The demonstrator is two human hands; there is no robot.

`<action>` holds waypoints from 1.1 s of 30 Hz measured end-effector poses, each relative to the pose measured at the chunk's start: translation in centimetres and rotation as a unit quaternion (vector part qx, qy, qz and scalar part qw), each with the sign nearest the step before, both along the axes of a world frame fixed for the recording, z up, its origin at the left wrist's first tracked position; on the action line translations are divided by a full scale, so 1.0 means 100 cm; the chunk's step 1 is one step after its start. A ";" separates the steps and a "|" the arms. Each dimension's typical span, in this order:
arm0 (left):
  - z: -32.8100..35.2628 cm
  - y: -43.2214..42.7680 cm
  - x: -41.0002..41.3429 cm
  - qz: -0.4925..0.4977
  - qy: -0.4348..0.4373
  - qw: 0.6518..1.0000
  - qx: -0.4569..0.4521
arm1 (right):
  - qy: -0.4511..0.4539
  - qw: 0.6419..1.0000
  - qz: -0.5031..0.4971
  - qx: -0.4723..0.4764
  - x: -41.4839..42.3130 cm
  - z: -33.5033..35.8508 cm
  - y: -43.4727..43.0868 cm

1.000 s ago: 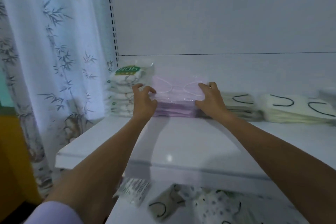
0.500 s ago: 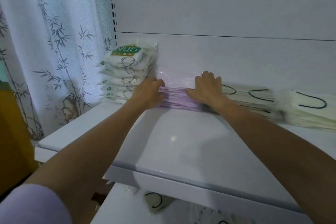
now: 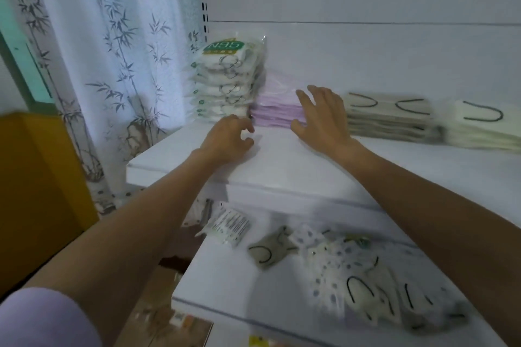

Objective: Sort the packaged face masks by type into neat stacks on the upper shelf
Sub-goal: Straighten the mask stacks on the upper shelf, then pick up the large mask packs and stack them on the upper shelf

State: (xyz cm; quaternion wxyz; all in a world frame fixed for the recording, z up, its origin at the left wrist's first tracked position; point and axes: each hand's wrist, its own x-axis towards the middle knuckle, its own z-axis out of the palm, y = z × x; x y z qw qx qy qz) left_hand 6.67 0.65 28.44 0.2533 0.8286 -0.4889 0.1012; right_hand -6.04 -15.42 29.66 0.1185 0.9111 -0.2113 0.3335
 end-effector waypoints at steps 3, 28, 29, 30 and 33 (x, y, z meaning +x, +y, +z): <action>-0.013 0.041 -0.016 0.023 0.017 0.999 0.014 | -0.011 0.999 0.011 0.033 -0.013 -0.005 0.058; -0.308 0.164 -0.019 0.095 0.212 0.970 0.071 | 0.276 0.933 0.002 0.230 -0.004 -0.324 0.159; -0.315 0.158 -0.009 0.102 0.221 0.967 0.072 | 0.283 0.928 0.001 0.244 0.009 -0.333 0.154; -0.323 0.152 -0.001 0.111 0.228 0.965 0.072 | 0.289 0.922 0.005 0.258 0.022 -0.344 0.149; -0.349 0.135 0.021 0.113 0.233 0.962 0.082 | 0.296 0.913 0.009 0.282 0.065 -0.372 0.130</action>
